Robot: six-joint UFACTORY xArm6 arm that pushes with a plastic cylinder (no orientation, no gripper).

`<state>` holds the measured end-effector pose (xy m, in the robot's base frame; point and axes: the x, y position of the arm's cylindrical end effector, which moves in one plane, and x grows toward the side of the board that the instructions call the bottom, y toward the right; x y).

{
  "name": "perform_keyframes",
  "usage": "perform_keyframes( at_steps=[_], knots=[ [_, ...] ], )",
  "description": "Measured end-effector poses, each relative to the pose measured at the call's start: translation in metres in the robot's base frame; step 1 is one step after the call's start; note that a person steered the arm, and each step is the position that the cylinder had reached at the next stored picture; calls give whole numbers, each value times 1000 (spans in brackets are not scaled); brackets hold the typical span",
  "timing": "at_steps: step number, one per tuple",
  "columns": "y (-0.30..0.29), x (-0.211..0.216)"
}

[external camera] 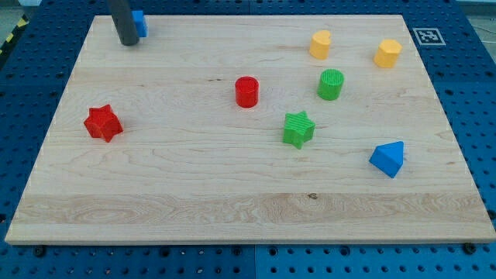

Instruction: Point arm on top left of the red star

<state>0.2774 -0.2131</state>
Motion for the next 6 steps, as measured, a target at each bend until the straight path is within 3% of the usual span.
perform_keyframes(
  at_steps=[4,6],
  knots=[
    [-14,140],
    [-62,202]
  ],
)
